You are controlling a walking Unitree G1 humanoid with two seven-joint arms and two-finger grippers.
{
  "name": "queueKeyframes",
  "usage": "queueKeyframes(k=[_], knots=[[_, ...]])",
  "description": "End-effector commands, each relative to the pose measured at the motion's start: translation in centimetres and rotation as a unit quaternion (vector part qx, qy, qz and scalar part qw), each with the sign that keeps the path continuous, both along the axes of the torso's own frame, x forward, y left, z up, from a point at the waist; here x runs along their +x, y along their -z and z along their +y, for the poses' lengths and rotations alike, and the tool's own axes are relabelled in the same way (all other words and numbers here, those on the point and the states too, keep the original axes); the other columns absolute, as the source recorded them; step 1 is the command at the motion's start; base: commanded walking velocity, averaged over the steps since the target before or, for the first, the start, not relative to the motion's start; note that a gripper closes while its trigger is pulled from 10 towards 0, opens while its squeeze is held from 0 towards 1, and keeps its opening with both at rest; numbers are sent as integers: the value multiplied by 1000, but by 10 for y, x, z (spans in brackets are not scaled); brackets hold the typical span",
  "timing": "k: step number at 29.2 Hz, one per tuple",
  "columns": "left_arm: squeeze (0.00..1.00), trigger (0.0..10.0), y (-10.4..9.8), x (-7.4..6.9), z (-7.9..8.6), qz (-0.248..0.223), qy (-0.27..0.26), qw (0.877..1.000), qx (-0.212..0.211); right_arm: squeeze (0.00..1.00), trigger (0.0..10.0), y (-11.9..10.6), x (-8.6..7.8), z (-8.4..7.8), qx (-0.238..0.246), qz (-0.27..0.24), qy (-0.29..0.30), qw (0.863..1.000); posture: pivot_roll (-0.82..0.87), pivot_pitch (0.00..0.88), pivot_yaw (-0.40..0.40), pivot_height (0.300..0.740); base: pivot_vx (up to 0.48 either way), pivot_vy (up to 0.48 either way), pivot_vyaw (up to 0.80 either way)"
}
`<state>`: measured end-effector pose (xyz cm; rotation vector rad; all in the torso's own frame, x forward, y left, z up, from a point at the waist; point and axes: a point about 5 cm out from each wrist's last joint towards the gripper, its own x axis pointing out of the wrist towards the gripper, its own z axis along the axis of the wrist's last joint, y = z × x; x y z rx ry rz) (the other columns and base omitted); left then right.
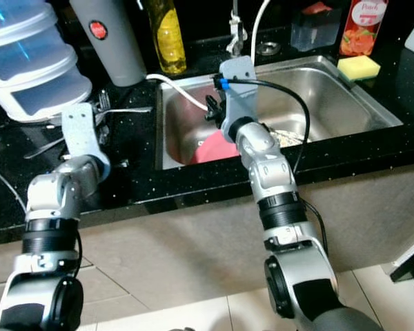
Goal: Kitchen organization
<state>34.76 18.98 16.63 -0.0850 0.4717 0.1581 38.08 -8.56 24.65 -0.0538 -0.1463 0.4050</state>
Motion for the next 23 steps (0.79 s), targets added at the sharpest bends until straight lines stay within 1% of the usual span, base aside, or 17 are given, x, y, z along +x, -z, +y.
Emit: queueKeyframes(k=[1, 2, 3, 4, 6, 8, 9, 10, 11, 12, 13, 14, 15, 16, 19, 21, 23], knots=[[0, 0, 36, -11, -1, 85, 3, 996, -8, 0, 10000, -2, 1, 5, 2, -4, -9, 1000, 145, 34, 85, 740, 0, 0, 0], [0, 0, 36, -11, -1, 85, 3, 996, -8, 0, 10000, -2, 1, 5, 2, -4, -9, 1000, 145, 34, 85, 740, 0, 0, 0], [0, 0, 22, -7, -2, 45, 10, 999, 18, 0, 10000, -2, 1, 5, 1, -4, -9, 1000, 142, 34, 83, 740, 0, 0, 0], [0, 0, 22, -7, -2, 45, 10, 999, 18, 0, 10000, -2, 1, 5, 1, -4, -9, 1000, 142, 34, 83, 740, 0, 0, 0], [0, 0, 15, -4, -3, 26, 15, 999, 28, 0, 10000, -2, 1, 5, 1, -4, -9, 1000, 142, 34, 83, 740, 0, 0, 0], [0, 0, -22, 4, -13, -77, 52, 994, 56, 0, 10000, -3, 1, 4, 1, -4, -8, 1000, 142, 35, 81, 740, 0, 0, 0], [0, 0, -22, 4, -13, -77, 52, 994, 56, 0, 10000, -3, 1, 4, 1, -4, -8, 1000, 142, 35, 81, 740, 0, 0, 0], [0, 0, -39, 5, -18, -121, 67, 988, 68, 0, 10000, -3, 1, 4, 1, -4, -8, 1000, 142, 35, 81, 740, 0, 0, 0], [0, 7686, -55, 5, -23, -161, 78, 980, 86, 0, 10000, -3, 1, 4, 1, -4, -8, 1000, 143, 35, 80, 740, 0, 0, 0], [0, 7686, -55, 5, -23, -161, 78, 980, 86, 0, 10000, -3, 1, 4, 1, -4, -8, 1000, 143, 35, 80, 740, 0, 0, 0], [0, 10000, -69, 4, -27, -195, 90, 971, 106, 0, 10000, -3, 1, 4, 1, -4, -8, 1000, 145, 32, 79, 740, 0, 0, 0], [0, 10000, -78, 3, -33, -216, 108, 964, 113, 0, 10000, -2, 1, 4, 1, -4, -8, 1000, 144, 32, 79, 740, 0, 0, 0], [0, 10000, -78, 3, -33, -216, 108, 964, 113, 0, 10000, -2, 1, 4, 1, -4, -8, 1000, 144, 32, 79, 740, 0, 0, 0], [0, 10000, -84, 2, -39, -230, 130, 958, 115, 0, 10000, -3, 1, 5, 1, -5, -9, 1000, 143, 32, 79, 740, 0, 0, 0], [0, 10000, -88, 1, -47, -244, 161, 949, 119, 0, 10000, -3, 1, 5, 1, -6, -10, 1000, 142, 30, 77, 740, 0, 0, 0], [0, 10000, -88, 1, -49, -246, 169, 947, 121, 0, 10000, -2, 1, 5, 1, -5, -10, 1000, 141, 23, 75, 740, 0, 0, 0], [0, 10000, -80, 5, -54, -220, 194, 948, 121, 0, 10000, -3, 2, 5, -2, -7, -12, 1000, 141, 10, 74, 740, 0, 0, 0]])
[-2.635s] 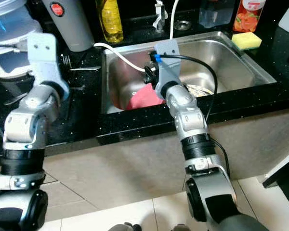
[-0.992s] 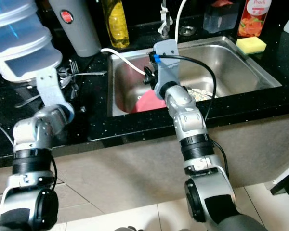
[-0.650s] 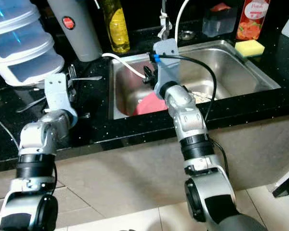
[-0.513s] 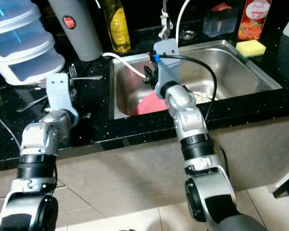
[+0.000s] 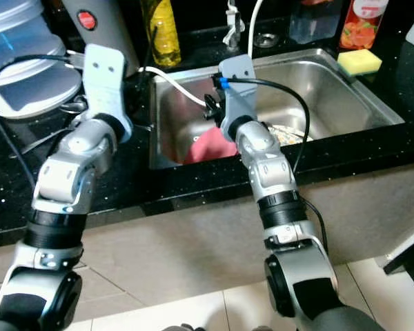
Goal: Kitchen organization
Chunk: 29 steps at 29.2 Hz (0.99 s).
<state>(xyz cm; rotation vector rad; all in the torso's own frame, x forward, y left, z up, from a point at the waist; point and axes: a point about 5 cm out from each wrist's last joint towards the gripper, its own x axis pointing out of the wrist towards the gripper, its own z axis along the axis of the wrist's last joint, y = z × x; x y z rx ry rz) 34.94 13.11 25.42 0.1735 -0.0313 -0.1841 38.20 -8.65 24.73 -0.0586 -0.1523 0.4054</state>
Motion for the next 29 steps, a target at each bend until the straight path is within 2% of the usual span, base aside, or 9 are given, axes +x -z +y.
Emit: queueKeyframes(k=[1, 3, 6, 10, 14, 15, 18, 21, 29], knots=[[0, 10000, 13, 6, 4, 28, 5, 999, 34, 0, 10000, -3, 1, 5, -2, -6, -12, 1000, 140, 4, 77, 740, 0, 0, 0], [0, 10000, 16, 10, 2, 37, 13, 999, 34, 0, 10000, -4, 1, 5, -2, -8, -12, 1000, 140, 4, 77, 740, 0, 0, 0], [0, 10000, 19, 26, -3, 41, 27, 998, 31, 0, 10000, -11, 2, 5, 1, -16, -7, 1000, 124, 1, 81, 740, 0, 0, 0], [0, 10000, 27, 48, -8, 87, 39, 995, 4, 0, 10000, -25, -1, 1, 3, -45, -3, 999, 93, 17, 97, 740, 0, 0, 0], [0, 10000, 31, 53, -12, 108, 56, 993, 5, 0, 10000, -30, -3, -5, -13, -63, 3, 998, 78, 23, 104, 740, 0, 0, 0], [0, 10000, 31, 56, -16, 114, 70, 991, 1, 0, 10000, -31, -3, -12, -26, -66, 16, 997, 64, 29, 113, 740, 0, 0, 0], [0, 10000, 32, 59, -28, 129, 110, 985, -6, 0, 10000, -22, 2, -33, -42, -41, 63, 996, 48, 45, 129, 740, 0, 0, 0], [0, 10000, 33, 60, -37, 138, 136, 981, 0, 0, 10000, -12, 5, -41, -46, -12, 77, 996, 30, 60, 145, 740, 0, 0, 0], [4, 10000, 32, 63, -46, 141, 160, 977, 9, 0, 10000, 3, 13, -30, -81, 34, 42, 995, 18, 87, 160, 740, 0, 0, 0]])
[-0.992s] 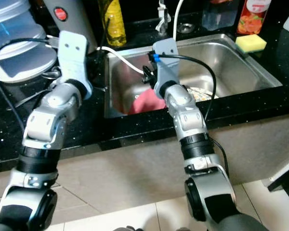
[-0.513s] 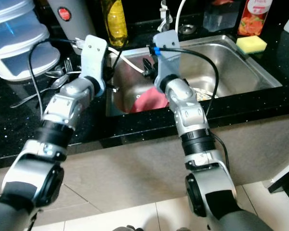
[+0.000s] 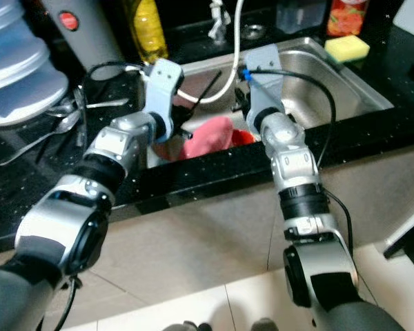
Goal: Kitchen organization
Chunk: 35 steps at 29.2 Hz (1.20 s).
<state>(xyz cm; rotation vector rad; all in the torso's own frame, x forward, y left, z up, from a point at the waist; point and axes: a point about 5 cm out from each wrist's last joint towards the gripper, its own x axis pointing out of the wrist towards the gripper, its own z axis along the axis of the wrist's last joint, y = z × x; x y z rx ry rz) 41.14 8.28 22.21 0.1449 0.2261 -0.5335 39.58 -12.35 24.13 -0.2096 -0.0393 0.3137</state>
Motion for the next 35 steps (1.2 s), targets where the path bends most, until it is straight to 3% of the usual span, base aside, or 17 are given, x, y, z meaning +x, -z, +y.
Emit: queueKeyframes(k=[1, 4, 5, 6, 7, 13, 14, 17, 18, 21, 23, 24, 26, 27, 30, 31, 35], knots=[[561, 10000, 0, 1, 0, -2, 9, 1000, 18, 0, 10000, 2, 8, 13, -20, 37, -29, 999, 22, 82, 158, 740, 0, 0, 0], [624, 10000, 1, 2, 0, -2, 9, 1000, 23, 0, 10000, 1, 11, 15, -23, 47, -33, 998, 22, 82, 158, 740, 0, 0, 0], [780, 10000, 1, 2, 1, -3, 7, 1000, 29, 0, 10000, -3, 14, 16, -24, 51, -39, 998, 24, 82, 157, 740, 0, 0, 0], [780, 10000, 1, 2, 1, -3, 7, 1000, 29, 0, 10000, -3, 14, 16, -24, 51, -39, 998, 24, 82, 157, 740, 0, 0, 0], [1000, 10000, 2, 3, 4, -8, -4, 999, 39, 0, 10000, -8, 15, 17, -36, 50, -50, 997, 32, 78, 151, 740, 0, 0, 0], [1000, 10000, -4, 7, 18, -49, -43, 997, 49, 0, 10000, -22, 18, 20, -67, 32, -66, 995, 39, 77, 138, 740, 0, 0, 0], [0, 10000, -13, 9, 28, -82, -68, 993, 43, 0, 10000, -27, 18, 18, -68, 23, -65, 995, 49, 76, 132, 740, 0, 0, 0], [0, 10000, -22, 11, 41, -114, -103, 987, 48, 0, 10000, -31, 18, 17, -67, 16, -66, 995, 58, 76, 129, 740, 0, 0, 0], [0, 10000, -32, 10, 65, -148, -156, 975, 64, 0, 10000, -37, 18, 20, -62, 5, -79, 995, 72, 73, 122, 740, 0, 0, 0], [0, 10000, -32, 10, 65, -148, -156, 975, 64, 0, 10000, -37, 18, 20, -62, 5, -79, 995, 72, 73, 122, 740, 0, 0, 0], [0, 10000, -40, 7, 90, -168, -207, 961, 76, 0, 10000, -43, 16, 23, -61, -3, -98, 993, 86, 71, 117, 740, 0, 0, 0], [0, 10000, -47, -1, 126, -169, -266, 945, 88, 0, 10000, -49, 15, 27, -71, -10, -121, 990, 100, 76, 105, 740, 0, 0, 0], [0, 10000, -47, -1, 126, -169, -266, 945, 88, 0, 10000, -49, 15, 27, -71, -10, -121, 990, 100, 76, 105, 740, 0, 0, 0], [0, 10000, -48, -12, 159, -152, -313, 932, 103, 0, 10000, -52, 15, 27, -86, -10, -138, 987, 108, 75, 97, 740, 0, 0, 0], [0, 10000, -48, -12, 159, -152, -313, 932, 103, 0, 10000, -52, 15, 27, -86, -10, -138, 987, 108, 75, 97, 740, 0, 0, 0], [0, 10000, -42, -22, 186, -121, -353, 921, 108, 0, 10000, -52, 17, 22, -92, 1, -141, 986, 106, 81, 93, 740, 0, 0, 0], [0, 10000, -33, -37, 228, -79, -416, 896, 132, 0, 10000, -49, 22, 9, -100, 45, -141, 984, 96, 88, 91, 740, 0, 0, 0]])
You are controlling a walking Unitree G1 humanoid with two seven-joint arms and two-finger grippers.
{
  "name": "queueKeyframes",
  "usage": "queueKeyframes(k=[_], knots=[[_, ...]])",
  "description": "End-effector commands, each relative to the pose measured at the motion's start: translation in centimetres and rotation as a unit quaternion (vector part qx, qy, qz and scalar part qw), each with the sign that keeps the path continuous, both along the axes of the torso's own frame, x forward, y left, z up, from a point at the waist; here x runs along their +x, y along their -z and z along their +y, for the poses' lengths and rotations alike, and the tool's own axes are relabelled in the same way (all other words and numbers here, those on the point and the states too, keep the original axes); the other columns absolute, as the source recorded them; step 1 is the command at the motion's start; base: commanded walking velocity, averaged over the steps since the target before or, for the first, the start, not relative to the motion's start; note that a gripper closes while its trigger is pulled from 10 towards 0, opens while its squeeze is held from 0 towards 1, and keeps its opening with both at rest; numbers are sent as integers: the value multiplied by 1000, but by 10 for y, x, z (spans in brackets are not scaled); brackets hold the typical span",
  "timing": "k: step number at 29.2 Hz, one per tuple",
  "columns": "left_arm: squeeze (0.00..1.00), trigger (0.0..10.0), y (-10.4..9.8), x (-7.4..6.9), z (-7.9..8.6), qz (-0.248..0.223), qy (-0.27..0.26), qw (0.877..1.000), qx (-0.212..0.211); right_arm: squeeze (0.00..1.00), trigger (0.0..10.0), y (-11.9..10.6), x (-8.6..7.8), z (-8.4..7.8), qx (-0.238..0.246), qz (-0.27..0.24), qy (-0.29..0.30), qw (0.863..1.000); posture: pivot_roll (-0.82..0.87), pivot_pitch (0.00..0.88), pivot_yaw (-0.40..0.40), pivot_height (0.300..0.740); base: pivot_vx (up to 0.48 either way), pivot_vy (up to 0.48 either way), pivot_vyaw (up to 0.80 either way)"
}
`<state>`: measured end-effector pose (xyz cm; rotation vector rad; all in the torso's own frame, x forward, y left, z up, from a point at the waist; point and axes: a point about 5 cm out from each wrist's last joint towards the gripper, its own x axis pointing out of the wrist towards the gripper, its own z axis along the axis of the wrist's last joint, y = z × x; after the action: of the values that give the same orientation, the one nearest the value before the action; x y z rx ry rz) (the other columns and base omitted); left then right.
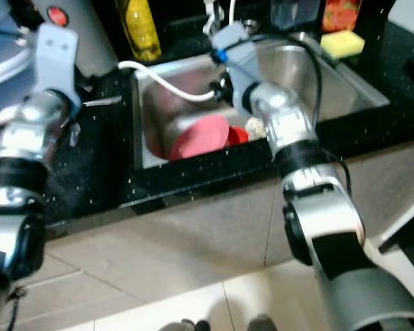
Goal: Kitchen organization
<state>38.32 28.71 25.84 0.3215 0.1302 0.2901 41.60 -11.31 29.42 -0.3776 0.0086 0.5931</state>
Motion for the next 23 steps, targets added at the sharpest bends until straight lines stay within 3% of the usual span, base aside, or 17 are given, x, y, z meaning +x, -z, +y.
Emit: queueKeyframes(k=[1, 5, 6, 8, 9, 10, 12, 14, 20, 23], knots=[[0, 10000, 4, -9, 23, 18, -43, 999, 5, 0, 10000, 4, 1, -1, -12, 20, -5, 1000, 96, 88, 91, 740, 0, 0, 0], [0, 10000, 3, -10, 28, 21, -50, 998, 18, 0, 10000, 6, 1, -1, -10, 34, -10, 999, 93, 90, 91, 740, 0, 0, 0], [1000, 10000, 1, -17, 40, 41, -55, 994, 87, 0, 10000, 8, 1, 3, 5, 46, -16, 999, 98, 88, 94, 740, 0, 0, 0], [1000, 10000, 1, -17, 40, 41, -55, 994, 87, 0, 10000, 8, 1, 3, 5, 46, -16, 999, 98, 88, 94, 740, 0, 0, 0], [1000, 10000, 0, -22, 44, 58, -41, 989, 132, 0, 10000, 8, 1, 5, 20, 49, -15, 998, 100, 87, 93, 740, 0, 0, 0], [1000, 10000, 0, -22, 44, 58, -41, 989, 132, 0, 10000, 8, 1, 5, 20, 49, -15, 998, 100, 87, 93, 740, 0, 0, 0], [1000, 10000, 3, -37, 46, 106, 1, 974, 201, 0, 10000, 7, 1, 5, 51, 52, -11, 997, 114, 86, 102, 740, 0, 0, 0], [1000, 10000, 6, -47, 47, 140, 19, 963, 228, 0, 10000, 6, 2, 4, 62, 54, -10, 997, 112, 86, 106, 740, 0, 0, 0], [1000, 10000, 20, -55, 61, 207, 32, 944, 254, 0, 10000, 4, 3, 3, 68, 52, -11, 996, 112, 85, 114, 740, 0, 0, 0], [1000, 10000, 26, -54, 66, 220, 25, 942, 253, 0, 10000, 3, 3, 3, 70, 51, -12, 996, 106, 86, 120, 740, 0, 0, 0]])
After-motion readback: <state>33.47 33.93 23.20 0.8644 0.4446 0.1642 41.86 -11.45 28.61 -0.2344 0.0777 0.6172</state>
